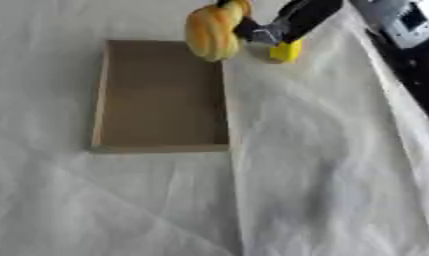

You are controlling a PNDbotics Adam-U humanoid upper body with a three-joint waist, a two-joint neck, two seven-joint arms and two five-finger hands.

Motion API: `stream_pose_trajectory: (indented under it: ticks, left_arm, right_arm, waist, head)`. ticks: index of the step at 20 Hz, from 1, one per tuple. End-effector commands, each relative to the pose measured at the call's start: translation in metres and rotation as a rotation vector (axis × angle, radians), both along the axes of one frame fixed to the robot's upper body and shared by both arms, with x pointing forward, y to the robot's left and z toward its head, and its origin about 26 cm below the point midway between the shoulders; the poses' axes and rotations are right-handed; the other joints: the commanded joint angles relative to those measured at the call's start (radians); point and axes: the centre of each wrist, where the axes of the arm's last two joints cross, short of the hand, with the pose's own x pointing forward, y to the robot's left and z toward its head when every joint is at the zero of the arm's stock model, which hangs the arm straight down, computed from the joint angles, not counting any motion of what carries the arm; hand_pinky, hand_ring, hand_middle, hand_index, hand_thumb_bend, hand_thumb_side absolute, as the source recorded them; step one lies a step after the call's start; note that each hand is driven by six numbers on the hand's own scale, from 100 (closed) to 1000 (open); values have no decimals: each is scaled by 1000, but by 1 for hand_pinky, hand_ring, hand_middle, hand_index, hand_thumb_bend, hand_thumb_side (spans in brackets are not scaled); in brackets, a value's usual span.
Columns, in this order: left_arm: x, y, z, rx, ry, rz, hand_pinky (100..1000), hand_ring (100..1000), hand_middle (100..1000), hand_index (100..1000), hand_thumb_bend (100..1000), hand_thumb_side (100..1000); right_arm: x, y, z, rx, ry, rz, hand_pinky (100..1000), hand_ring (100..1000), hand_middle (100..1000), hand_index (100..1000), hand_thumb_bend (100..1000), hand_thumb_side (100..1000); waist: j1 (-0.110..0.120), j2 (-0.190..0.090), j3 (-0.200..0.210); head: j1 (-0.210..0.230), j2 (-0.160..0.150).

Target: Pick up objects on the table and place them in the box.

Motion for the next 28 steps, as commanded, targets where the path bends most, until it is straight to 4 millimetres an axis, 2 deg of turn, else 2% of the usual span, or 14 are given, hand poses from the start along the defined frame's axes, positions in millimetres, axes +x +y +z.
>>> stream_pose_trajectory:
  ticks: [1, 3, 7, 8, 12, 14, 15, 16, 18, 20, 21, 22, 28]
  left_arm:
    - [-4, -7, 10, 27, -41, -47, 869, 929, 797, 862, 100, 524]
    - [-3, -14, 13, 35, -50, -84, 869, 928, 797, 862, 100, 523]
    - [-3, -21, 14, 49, -48, -128, 870, 930, 797, 862, 100, 526]
    - [-2, -22, 14, 53, -46, -133, 870, 931, 798, 862, 100, 533]
    - [-2, -21, 13, 61, -33, -135, 870, 934, 799, 862, 100, 540]
    - [-2, -20, 12, 61, -28, -133, 871, 936, 799, 862, 100, 542]
    - [-2, -20, 12, 61, -26, -132, 871, 937, 800, 862, 100, 544]
    - [-2, -20, 11, 61, -24, -130, 871, 938, 800, 862, 100, 546]
    - [-2, -19, 10, 62, -17, -128, 871, 939, 801, 862, 100, 549]
    - [-2, -19, 9, 64, -11, -125, 872, 940, 801, 863, 100, 550]
    - [-2, -19, 9, 64, -8, -124, 872, 941, 801, 863, 100, 552]
    - [-2, -19, 9, 65, -6, -122, 872, 941, 802, 863, 100, 554]
    - [-2, -16, 8, 73, 3, -104, 872, 942, 803, 864, 100, 555]
  right_arm:
    - [19, 11, -2, 16, -20, -42, 858, 605, 451, 607, 100, 100]
    - [30, 19, -9, 9, -33, -63, 857, 607, 452, 607, 100, 100]
    - [50, 31, -37, -42, -35, -104, 856, 612, 452, 608, 119, 100]
    - [54, 32, -44, -58, -35, -110, 854, 615, 457, 608, 100, 100]
    - [61, 31, -67, -107, -45, -131, 853, 622, 464, 613, 100, 100]
    - [63, 29, -75, -127, -46, -143, 856, 642, 492, 644, 100, 100]
    - [64, 28, -78, -137, -47, -149, 862, 690, 564, 702, 100, 100]
    - [64, 27, -79, -152, -49, -153, 879, 762, 715, 824, 100, 100]
    - [62, 27, -76, -185, -77, -155, 909, 824, 795, 900, 100, 100]
    - [59, 24, -68, -194, -116, -160, 927, 856, 820, 914, 115, 100]
    - [57, 22, -63, -188, -137, -169, 928, 857, 822, 916, 162, 100]
    - [54, 19, -57, -174, -155, -178, 930, 855, 829, 923, 135, 100]
    - [29, -8, -18, -50, -209, -198, 922, 846, 824, 926, 100, 100]
  waist:
    - [6, -20, 11]
    - [3, -20, 29]
    - [0, -20, 50]
    - [-1, -20, 54]
    - [-6, -19, 57]
    - [-7, -18, 56]
    - [-7, -17, 56]
    - [-7, -17, 55]
    - [-6, -16, 53]
    - [-6, -16, 50]
    - [-6, -16, 48]
    - [-6, -17, 45]
    - [-8, -20, 28]
  head:
    - [-26, -15]
    - [-45, -21]
    - [-62, -30]
    - [-64, -31]
    - [-57, -34]
    - [-51, -34]
    - [-49, -33]
    - [-47, -33]
    - [-42, -32]
    - [-37, -31]
    - [-35, -30]
    - [-32, -30]
    - [-1, -28]
